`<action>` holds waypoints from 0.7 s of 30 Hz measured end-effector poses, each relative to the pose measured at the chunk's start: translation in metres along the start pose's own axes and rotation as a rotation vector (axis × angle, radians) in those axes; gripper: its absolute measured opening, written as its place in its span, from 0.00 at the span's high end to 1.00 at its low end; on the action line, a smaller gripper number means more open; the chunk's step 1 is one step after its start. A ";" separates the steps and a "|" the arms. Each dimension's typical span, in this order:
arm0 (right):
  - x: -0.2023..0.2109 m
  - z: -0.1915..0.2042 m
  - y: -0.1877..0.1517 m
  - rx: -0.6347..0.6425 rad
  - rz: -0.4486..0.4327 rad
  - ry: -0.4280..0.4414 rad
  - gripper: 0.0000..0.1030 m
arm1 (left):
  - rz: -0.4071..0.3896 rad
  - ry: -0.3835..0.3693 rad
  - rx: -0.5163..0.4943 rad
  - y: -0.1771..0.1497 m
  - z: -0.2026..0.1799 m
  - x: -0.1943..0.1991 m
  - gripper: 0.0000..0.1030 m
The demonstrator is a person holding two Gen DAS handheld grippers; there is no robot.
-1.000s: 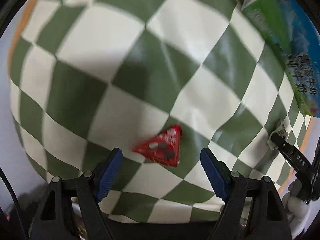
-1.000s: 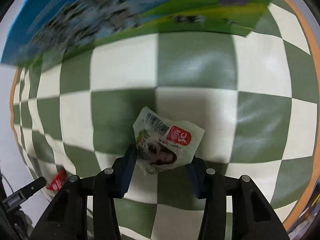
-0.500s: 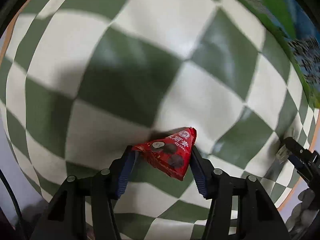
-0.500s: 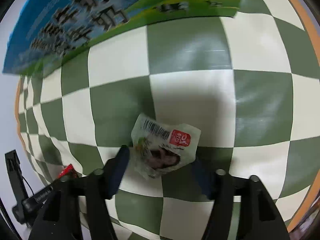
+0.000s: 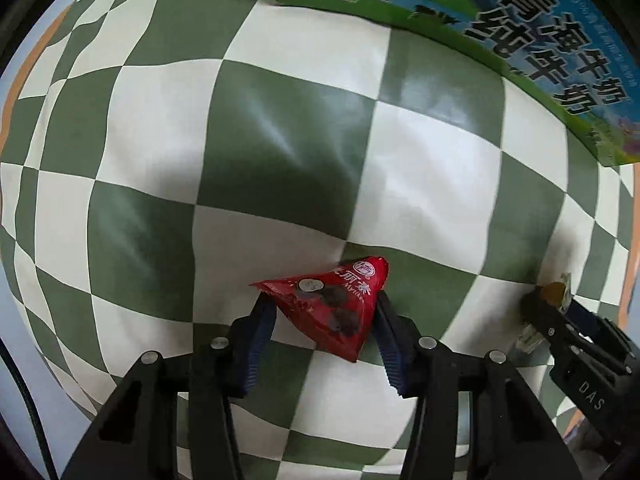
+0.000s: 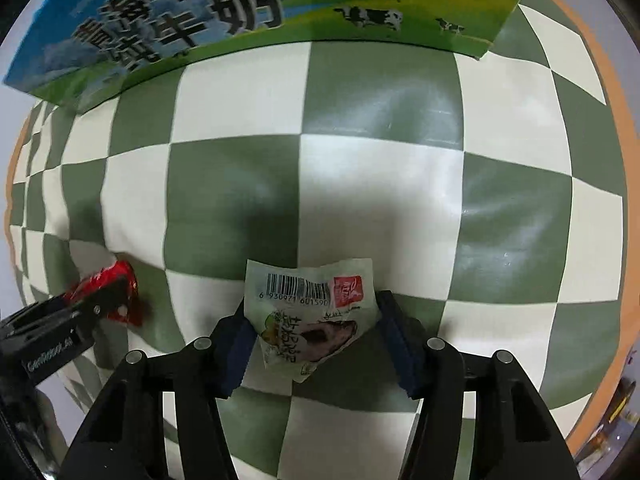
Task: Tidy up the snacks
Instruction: 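Grasp the red triangle chocolate with left tool while right tool grasps the white wrapped snack, then carry both snacks into the cardboard box and open both tools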
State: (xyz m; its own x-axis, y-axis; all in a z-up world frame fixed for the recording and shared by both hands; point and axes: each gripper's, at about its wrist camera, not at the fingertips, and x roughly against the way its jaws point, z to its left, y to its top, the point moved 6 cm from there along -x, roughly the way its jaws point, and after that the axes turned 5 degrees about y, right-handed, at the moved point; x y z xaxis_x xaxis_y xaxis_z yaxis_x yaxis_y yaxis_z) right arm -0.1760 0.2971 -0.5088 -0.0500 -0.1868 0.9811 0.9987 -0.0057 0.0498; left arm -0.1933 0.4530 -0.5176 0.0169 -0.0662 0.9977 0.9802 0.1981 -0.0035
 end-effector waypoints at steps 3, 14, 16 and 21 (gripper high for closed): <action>0.011 0.000 -0.003 -0.011 -0.019 0.036 0.41 | -0.006 -0.010 -0.012 0.003 -0.006 0.005 0.56; 0.096 0.003 0.022 0.004 -0.139 0.149 0.41 | -0.083 -0.167 0.014 0.027 -0.015 0.083 0.57; 0.116 0.008 0.030 0.008 -0.167 0.175 0.41 | -0.122 -0.219 0.006 0.041 -0.021 0.113 0.57; 0.175 0.028 0.072 0.030 -0.253 0.229 0.41 | -0.235 -0.310 -0.038 0.110 -0.033 0.189 0.57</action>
State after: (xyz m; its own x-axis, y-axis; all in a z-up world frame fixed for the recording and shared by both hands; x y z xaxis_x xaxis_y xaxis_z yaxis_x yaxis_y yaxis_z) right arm -0.1132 0.2919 -0.3286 -0.2910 -0.3990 0.8695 0.9540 -0.0521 0.2954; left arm -0.0759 0.4298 -0.3315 -0.2633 0.1942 0.9450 0.9571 0.1756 0.2306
